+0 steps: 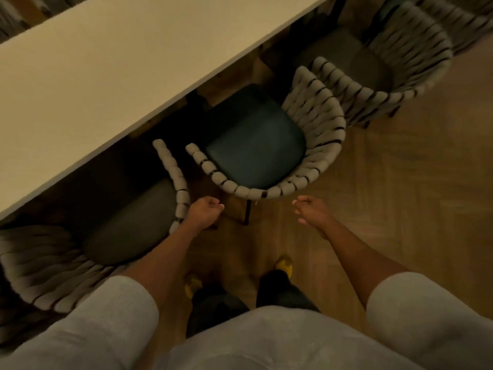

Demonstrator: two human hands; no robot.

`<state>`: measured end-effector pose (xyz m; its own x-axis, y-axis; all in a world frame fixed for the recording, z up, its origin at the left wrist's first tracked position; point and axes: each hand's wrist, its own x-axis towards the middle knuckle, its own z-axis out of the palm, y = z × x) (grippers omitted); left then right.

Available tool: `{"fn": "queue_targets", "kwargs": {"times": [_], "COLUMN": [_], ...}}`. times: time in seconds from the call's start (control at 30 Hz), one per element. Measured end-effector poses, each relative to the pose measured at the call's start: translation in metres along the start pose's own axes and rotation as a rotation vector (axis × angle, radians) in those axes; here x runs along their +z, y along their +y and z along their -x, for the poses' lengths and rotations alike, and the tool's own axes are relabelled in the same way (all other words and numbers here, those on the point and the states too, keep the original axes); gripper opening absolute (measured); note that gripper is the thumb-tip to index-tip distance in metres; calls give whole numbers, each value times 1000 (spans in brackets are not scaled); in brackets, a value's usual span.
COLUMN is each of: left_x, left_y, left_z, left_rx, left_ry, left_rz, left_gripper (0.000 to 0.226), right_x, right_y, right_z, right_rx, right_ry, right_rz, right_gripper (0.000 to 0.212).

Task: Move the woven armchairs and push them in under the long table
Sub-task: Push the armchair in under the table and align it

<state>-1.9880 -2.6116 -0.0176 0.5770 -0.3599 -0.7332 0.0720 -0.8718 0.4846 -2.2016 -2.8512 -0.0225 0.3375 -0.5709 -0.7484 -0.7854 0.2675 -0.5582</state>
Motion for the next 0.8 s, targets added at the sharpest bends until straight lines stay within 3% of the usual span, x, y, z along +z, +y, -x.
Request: {"fn": "queue_targets", "kwargs": {"times": [0.2, 0.47, 0.53, 0.6, 0.67, 0.8], "left_x": [67, 68, 62, 58, 57, 53], "left_y": [65, 100, 101, 96, 93, 108], "left_z": [-1, -25, -38, -56, -74, -97], "left_rx": [-35, -112, -149, -214, -286, -417], "left_ry": [67, 172, 251, 363, 423, 491], "left_rz": [0, 119, 138, 215, 281, 368], "left_gripper": [34, 21, 43, 71, 75, 80], "right_x": [-88, -128, -135, -145, -155, -163], "right_y": [-3, -46, -57, -68, -80, -124], "right_z": [-42, -95, -111, -131, -154, -194], "right_rx": [-28, -165, -210, -220, -222, -250], "right_ry": [-5, 3, 40, 79, 121, 170], "right_rz": [6, 210, 313, 376, 398, 439], "right_gripper": [43, 42, 39, 52, 68, 66]}}
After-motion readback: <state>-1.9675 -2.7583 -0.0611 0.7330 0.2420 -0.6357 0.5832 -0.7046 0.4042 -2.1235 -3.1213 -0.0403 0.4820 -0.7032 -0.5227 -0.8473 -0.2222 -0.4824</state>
